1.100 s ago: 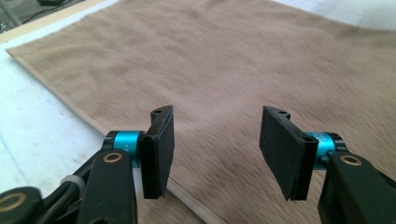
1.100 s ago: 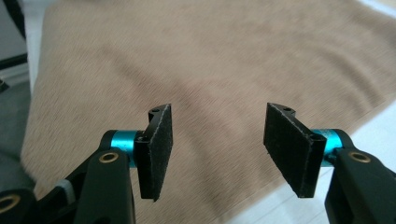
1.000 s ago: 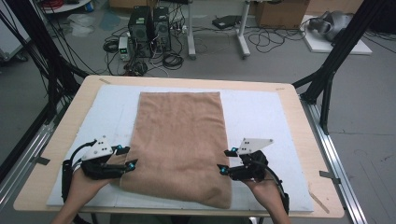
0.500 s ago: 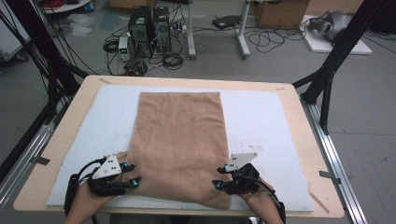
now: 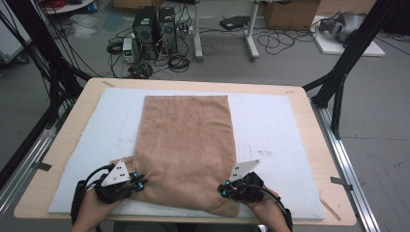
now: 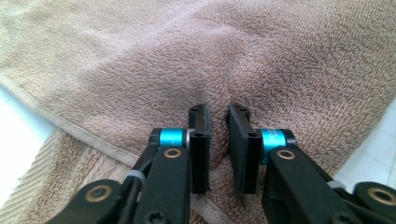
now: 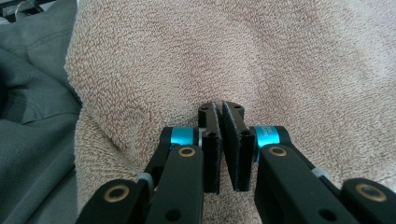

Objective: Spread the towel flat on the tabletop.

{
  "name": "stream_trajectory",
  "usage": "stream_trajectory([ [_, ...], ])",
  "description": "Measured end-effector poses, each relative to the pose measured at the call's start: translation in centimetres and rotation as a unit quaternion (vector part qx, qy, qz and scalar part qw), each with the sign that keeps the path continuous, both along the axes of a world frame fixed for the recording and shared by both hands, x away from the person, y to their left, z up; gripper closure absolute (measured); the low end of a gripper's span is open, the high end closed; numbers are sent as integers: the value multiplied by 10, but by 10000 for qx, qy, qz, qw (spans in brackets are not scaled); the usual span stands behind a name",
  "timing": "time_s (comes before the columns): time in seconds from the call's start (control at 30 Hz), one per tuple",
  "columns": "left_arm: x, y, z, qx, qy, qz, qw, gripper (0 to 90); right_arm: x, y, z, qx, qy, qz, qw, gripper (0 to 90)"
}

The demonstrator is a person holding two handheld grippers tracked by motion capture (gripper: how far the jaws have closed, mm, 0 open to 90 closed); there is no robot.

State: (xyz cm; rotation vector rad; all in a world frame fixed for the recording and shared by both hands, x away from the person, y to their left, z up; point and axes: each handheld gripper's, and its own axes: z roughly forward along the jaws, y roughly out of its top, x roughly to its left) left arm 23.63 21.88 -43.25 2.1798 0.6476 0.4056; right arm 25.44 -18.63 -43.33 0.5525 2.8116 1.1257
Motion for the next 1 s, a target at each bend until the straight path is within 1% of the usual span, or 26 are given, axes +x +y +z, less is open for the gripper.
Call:
stream_trajectory([
  [0.13, 1, 2, 10, -144, -67, 48, 9999, 812, -1, -4, 8, 141, -99, -72, 9998, 870],
  [0.23, 3, 3, 21, -300, -90, 66, 9995, 813, -1, -7, 17, 253, -214, -92, 9994, 870],
  [0.3, 7, 4, 30, -356, -129, 74, 9993, 814, 2, -10, 23, 313, -277, -132, 9990, 871],
  [0.4, 18, 3, 43, -436, -228, 134, 9987, 815, 8, -13, 34, 347, -439, -213, 9982, 871],
  [0.47, 28, 1, 51, -519, -269, 213, 9981, 816, 15, -15, 43, 355, -569, -279, 9974, 871],
  [0.53, 41, -2, 58, -559, -325, 292, 9975, 817, 24, -17, 52, 345, -690, -411, 9962, 871],
  [0.6, 55, -6, 63, -544, -373, 412, 9970, 816, 36, -21, 59, 420, -755, -600, 9945, 870],
  [0.63, 63, -8, 63, -535, -407, 482, 9966, 817, 44, -23, 62, 414, -803, -699, 9935, 871],
  [0.67, 71, -10, 63, -535, -392, 544, 9963, 817, 52, -24, 63, 373, -819, -831, 9925, 870],
  [0.7, 79, -13, 61, -479, -400, 596, 9963, 817, 60, -25, 63, 359, -793, -919, 9920, 870],
  [0.77, 97, -17, 53, -529, -273, 800, 9950, 817, 78, -26, 59, 310, -715, -1124, 9906, 870],
  [0.8, 106, -19, 49, -467, -222, 902, 9946, 817, 85, -25, 56, 248, -675, -1216, 9900, 870],
  [0.83, 114, -21, 45, -408, -184, 1002, 9940, 816, 92, -24, 52, 238, -611, -1296, 9894, 869],
  [0.87, 120, -23, 41, -418, -115, 1086, 9931, 815, 99, -21, 47, 170, -573, -1340, 9892, 868],
  [0.9, 127, -25, 35, -354, -46, 1179, 9924, 812, 104, -19, 43, 106, -546, -1382, 9888, 867],
  [0.93, 132, -26, 31, -287, 25, 1229, 9920, 805, 110, -17, 37, 41, -470, -1422, 9887, 863],
  [0.97, 135, -27, 28, -272, 84, 1238, 9919, 793, 114, -16, 32, 3, -384, -1437, 9889, 848],
  [1.0, 135, -26, 27, -260, 112, 1219, 9921, 775, 116, -15, 29, -49, -356, -1483, 9883, 807],
])
